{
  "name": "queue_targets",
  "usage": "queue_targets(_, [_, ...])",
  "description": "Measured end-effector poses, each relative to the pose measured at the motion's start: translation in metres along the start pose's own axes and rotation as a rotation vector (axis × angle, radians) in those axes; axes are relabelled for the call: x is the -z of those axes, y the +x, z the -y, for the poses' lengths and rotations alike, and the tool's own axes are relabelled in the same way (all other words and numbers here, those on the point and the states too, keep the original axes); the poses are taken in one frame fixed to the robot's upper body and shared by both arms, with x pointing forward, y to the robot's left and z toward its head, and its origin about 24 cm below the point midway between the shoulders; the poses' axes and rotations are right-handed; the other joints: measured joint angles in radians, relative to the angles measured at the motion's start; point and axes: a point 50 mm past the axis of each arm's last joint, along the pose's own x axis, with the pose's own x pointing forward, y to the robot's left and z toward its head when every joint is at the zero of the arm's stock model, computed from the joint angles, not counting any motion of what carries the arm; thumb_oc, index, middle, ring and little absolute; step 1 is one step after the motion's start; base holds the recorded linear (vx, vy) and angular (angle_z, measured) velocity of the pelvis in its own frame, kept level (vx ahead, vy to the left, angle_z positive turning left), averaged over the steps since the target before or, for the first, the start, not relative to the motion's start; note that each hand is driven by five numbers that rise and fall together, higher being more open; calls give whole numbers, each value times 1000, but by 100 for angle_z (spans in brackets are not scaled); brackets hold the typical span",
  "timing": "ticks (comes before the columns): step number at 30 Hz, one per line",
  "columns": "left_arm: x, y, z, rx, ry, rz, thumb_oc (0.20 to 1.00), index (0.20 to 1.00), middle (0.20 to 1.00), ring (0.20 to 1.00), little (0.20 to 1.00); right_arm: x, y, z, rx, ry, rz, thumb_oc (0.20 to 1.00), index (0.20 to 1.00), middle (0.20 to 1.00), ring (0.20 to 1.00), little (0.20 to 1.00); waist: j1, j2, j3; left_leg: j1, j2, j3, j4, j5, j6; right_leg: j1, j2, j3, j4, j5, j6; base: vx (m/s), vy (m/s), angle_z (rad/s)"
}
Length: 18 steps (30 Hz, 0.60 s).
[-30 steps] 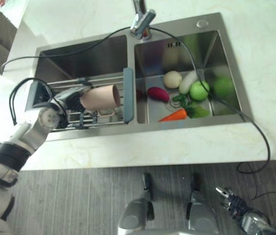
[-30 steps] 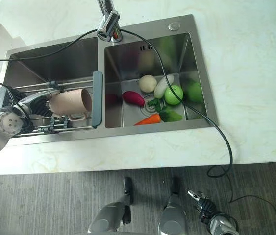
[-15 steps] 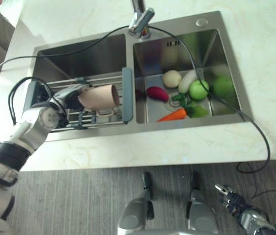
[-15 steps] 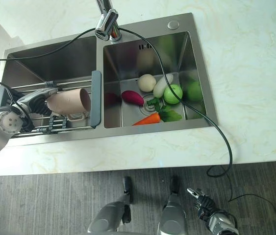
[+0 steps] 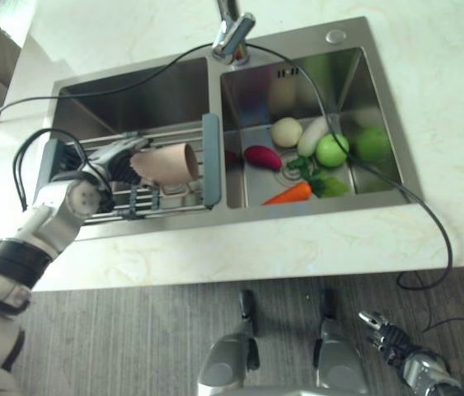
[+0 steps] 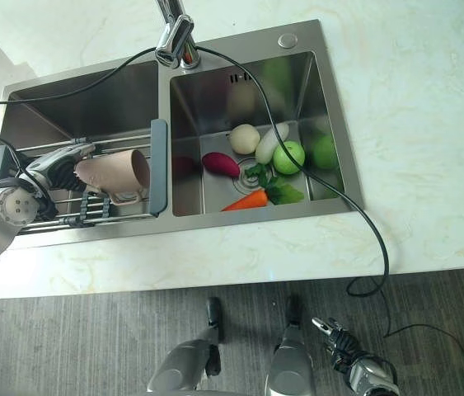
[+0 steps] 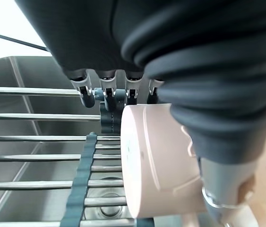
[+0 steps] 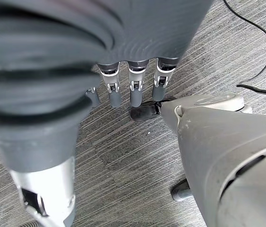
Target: Place the dishes in the dishwasher.
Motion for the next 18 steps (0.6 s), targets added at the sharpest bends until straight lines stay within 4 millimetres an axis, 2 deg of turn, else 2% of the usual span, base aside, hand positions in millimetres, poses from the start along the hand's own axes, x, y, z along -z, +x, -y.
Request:
queue_targets(2, [-6, 0, 0, 6, 3, 25, 1000, 1000, 1000, 1000, 1000, 0, 0, 0, 0, 0, 1, 1000, 1000, 1000, 1000, 1000, 0, 7, 3, -4, -3, 3, 0, 0, 0, -5, -3, 2, 0, 2, 2, 0, 0, 0])
queue_targets(18, [-14, 3, 8, 107, 7, 28, 1000, 1000, 1000, 1000, 1000, 0, 0, 0, 1, 0, 1, 1000, 1000, 1000, 1000, 1000, -6, 10, 5, -4, -10, 12, 0, 0, 0, -10, -10, 8, 0, 5, 7, 0, 0, 0])
